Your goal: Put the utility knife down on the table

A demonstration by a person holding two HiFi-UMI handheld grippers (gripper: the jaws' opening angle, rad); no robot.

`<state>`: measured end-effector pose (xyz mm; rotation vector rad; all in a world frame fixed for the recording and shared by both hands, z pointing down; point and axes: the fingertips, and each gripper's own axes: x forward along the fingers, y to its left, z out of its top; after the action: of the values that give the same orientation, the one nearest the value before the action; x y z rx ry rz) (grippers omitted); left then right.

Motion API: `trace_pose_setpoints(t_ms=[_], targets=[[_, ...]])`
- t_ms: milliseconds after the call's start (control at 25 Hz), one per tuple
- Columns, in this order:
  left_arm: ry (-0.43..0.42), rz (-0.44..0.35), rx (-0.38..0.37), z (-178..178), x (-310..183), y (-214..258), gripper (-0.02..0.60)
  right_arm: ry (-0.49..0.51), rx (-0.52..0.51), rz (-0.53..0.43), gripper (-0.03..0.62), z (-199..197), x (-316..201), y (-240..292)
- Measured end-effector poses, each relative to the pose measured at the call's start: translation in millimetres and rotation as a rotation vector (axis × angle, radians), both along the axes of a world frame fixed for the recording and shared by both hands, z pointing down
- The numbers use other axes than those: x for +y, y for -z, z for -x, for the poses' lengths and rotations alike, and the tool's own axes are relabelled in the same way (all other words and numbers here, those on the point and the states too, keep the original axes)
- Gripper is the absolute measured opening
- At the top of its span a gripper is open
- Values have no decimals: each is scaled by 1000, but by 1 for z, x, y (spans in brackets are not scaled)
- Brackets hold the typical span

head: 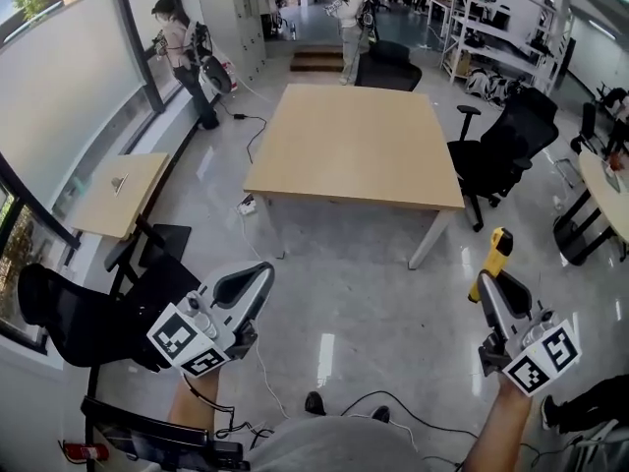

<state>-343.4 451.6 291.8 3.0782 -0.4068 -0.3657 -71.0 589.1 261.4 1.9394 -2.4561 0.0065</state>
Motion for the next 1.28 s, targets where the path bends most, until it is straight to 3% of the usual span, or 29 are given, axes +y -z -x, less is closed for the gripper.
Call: trace_pose_setpoints(t_ms=[720, 1040, 1280], targets=[[-33, -13, 13, 15, -21, -7, 6, -52, 39, -8, 61, 12, -17, 7], [5, -16, 9, 11, -49, -8, 5, -23, 29, -13, 61, -2, -54, 4], [43, -2, -12, -17, -70, -10, 5, 10, 3, -8, 61, -36, -86, -3]])
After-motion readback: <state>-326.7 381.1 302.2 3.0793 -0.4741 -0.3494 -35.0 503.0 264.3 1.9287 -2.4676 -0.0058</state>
